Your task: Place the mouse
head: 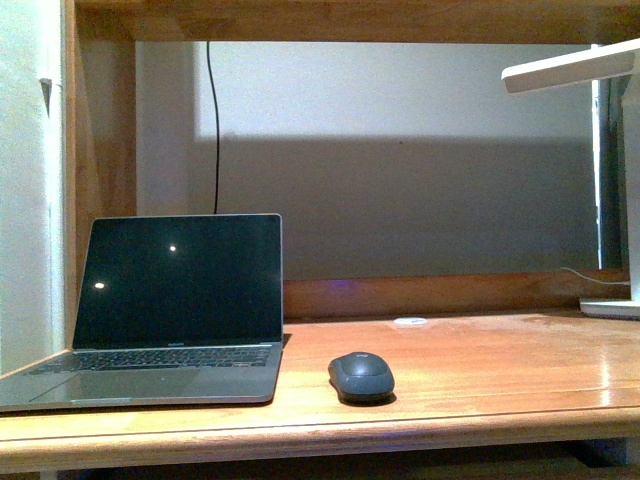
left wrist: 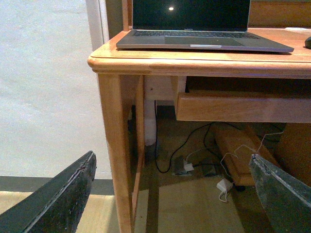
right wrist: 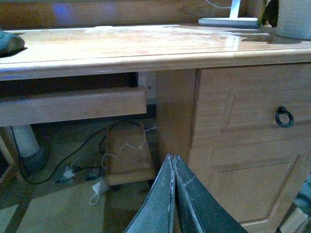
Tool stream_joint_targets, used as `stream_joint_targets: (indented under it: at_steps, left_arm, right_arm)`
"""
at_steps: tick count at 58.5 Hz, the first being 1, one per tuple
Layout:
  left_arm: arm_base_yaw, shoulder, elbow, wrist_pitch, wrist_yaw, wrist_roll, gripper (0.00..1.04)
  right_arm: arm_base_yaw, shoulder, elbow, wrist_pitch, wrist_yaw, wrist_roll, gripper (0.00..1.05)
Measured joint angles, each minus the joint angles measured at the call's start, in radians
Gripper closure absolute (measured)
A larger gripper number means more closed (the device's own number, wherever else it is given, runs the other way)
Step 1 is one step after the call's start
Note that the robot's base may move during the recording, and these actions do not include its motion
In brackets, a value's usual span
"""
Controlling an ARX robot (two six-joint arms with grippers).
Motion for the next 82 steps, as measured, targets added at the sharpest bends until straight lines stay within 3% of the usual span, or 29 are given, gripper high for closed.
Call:
stream_joint_targets:
  at_steps: [17,50,82]
  left_arm:
    - [0.0,0.0,0.0,0.0,0.0,0.0,0.08]
    - [0.0,0.0,0.0,0.0,0.0,0.0,0.08]
    - [0.0,0.0,0.0,0.0,0.0,0.0,0.08]
  right_arm:
    - [0.0,-0.001,0.0,0.0,0.0,-0.001,1.02]
    - [0.0,-0.001,0.0,0.0,0.0,0.0,0.07]
    - [0.0,-0.001,0.0,0.0,0.0,-0.001,0.07]
